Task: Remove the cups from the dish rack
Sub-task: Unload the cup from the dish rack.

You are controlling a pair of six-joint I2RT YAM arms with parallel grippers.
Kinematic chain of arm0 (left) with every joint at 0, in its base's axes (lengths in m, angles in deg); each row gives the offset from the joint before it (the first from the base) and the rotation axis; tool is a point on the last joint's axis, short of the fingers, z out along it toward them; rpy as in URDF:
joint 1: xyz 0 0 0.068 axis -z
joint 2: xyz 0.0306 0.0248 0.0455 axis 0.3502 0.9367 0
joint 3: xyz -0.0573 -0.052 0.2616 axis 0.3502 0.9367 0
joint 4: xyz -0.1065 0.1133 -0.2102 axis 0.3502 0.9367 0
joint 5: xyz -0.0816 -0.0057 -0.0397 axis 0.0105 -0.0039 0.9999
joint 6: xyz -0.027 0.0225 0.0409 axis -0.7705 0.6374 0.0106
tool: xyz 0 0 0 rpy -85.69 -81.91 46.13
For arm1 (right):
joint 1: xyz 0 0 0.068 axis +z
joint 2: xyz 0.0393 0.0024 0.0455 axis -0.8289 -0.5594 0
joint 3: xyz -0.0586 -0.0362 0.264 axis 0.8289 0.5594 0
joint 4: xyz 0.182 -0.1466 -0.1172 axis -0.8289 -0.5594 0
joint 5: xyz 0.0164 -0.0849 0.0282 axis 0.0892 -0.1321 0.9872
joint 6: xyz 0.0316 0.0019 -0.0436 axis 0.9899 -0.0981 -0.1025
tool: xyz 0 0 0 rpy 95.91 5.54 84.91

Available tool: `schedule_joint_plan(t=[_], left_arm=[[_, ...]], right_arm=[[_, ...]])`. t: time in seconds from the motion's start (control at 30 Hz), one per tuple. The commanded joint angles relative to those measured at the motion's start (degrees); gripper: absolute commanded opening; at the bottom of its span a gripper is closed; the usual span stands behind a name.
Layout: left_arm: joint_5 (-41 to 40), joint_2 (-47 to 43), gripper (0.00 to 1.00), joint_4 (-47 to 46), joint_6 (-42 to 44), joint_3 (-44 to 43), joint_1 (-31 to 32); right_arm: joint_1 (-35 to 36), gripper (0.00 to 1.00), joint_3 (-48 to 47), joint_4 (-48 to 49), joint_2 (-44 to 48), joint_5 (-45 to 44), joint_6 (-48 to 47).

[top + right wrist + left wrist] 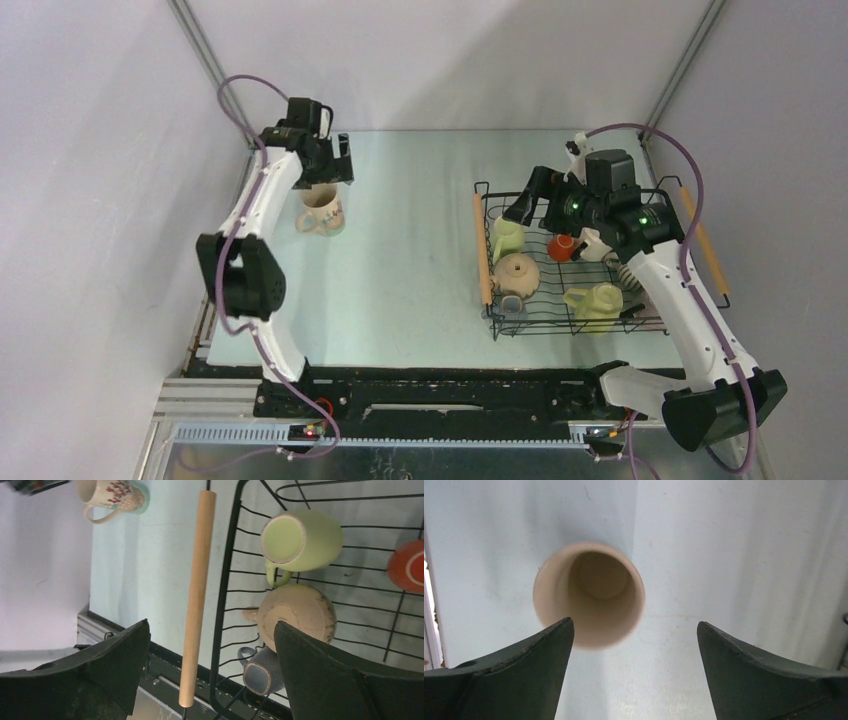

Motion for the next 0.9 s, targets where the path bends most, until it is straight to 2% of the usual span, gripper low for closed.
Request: schedule_joint_plan(t=[0.0,0.23,0.37,0.53,0.67,0.87], left_arm=[[-0.73,-14.2,1.0,-5.05,0.28,7.16,3.03],[1.76,-30.7,1.0,-11.92,-2.27,23.01,11.8],[5.48,-38.11,1.0,-15.31,-5.4,30.78,19.49],[7.82,-44.3,1.0,-16.91,-8.03,36.65,30.08],[11.04,-48.32,1.0,-18.58,-8.95,40.3,34.3],[13.01,-49.81,1.0,-18.99,-8.02,41.91,35.81]], right_arm=[[1.38,1.0,0.15,-2.2,-0.34,-6.96,0.05],[1.91,1.0,0.38,-6.68,0.09,-18.03,4.17],[1.87,1.0,1.23,-9.13,0.53,-28.47,7.84],[1.19,0.98,2.16,-11.16,-0.17,-35.52,13.85],[0.21,0.91,5.33,-8.66,-0.45,-38.4,19.16],[-2.09,0.75,9.81,-4.44,-2.96,-41.79,24.46]])
